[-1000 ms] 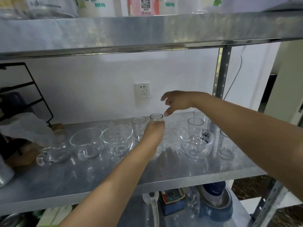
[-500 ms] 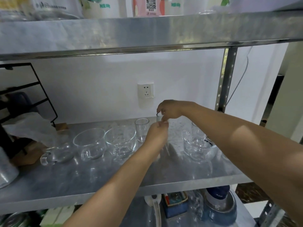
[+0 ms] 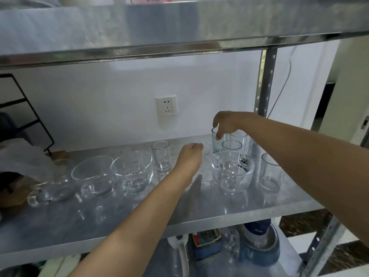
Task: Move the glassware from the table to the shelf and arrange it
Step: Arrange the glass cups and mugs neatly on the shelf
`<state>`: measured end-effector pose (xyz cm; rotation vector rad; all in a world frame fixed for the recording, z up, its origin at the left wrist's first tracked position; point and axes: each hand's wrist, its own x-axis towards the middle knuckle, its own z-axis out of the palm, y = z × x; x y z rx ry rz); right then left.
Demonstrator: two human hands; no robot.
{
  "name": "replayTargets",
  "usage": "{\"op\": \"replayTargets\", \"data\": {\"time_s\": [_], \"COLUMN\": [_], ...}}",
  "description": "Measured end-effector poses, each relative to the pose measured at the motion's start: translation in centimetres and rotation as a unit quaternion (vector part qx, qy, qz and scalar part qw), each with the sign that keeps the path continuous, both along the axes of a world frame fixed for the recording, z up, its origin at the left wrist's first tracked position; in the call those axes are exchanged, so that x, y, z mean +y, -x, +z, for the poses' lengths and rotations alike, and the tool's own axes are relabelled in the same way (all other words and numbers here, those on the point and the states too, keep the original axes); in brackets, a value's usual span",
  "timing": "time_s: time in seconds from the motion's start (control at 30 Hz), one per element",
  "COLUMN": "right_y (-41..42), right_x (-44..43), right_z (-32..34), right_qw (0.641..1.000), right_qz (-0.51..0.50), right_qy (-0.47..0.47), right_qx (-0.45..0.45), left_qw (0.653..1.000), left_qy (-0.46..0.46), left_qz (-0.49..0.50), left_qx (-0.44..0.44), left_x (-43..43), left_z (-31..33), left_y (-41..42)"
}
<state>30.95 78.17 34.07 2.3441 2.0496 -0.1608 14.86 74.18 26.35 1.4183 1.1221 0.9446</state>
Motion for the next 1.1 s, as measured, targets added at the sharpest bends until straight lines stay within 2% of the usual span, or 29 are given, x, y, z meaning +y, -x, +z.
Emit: {"op": "replayTargets", "data": {"time_s": [0.17, 0.47, 0.6, 0.67, 0.77, 0.93, 1.1], "right_y": [0.3, 0.4, 3.6, 6.8, 11.0, 12.9, 13.2], "right_x": [0.3, 0.2, 1.0, 1.2, 1.8, 2.8, 2.9], "right_z": [-0.1, 0.3, 1.9, 2.1, 1.5, 0.1, -0.9], "right_qw": [1.0, 0.999, 0.994, 0.985, 0.976, 0.967, 0.964], "right_qz": [0.007, 0.023, 0.098, 0.153, 0.209, 0.245, 0.259], "right_qy": [0.013, 0.028, -0.026, -0.005, 0.026, 0.043, 0.011], "right_qx": [0.02, 0.001, 0.05, 0.083, 0.062, 0.053, 0.055], "left_qw": [1.0, 1.0, 0.999, 0.999, 0.997, 0.997, 0.997], "left_qy": [0.008, 0.022, 0.045, 0.044, 0.055, 0.063, 0.049], "left_qz": [-0.002, -0.013, -0.01, -0.008, 0.025, 0.006, 0.022], "left_qx": [0.001, 0.0, -0.026, -0.027, -0.039, -0.045, -0.053], "left_x": [0.7, 1.0, 0.5, 0.5, 0.6, -0.1, 0.3], "left_z": [0.1, 0.0, -0.3, -0.8, -1.2, -2.6, -2.5], "left_y": [0.0, -0.3, 0.7, 1.0, 1.3, 3.2, 3.7]}}
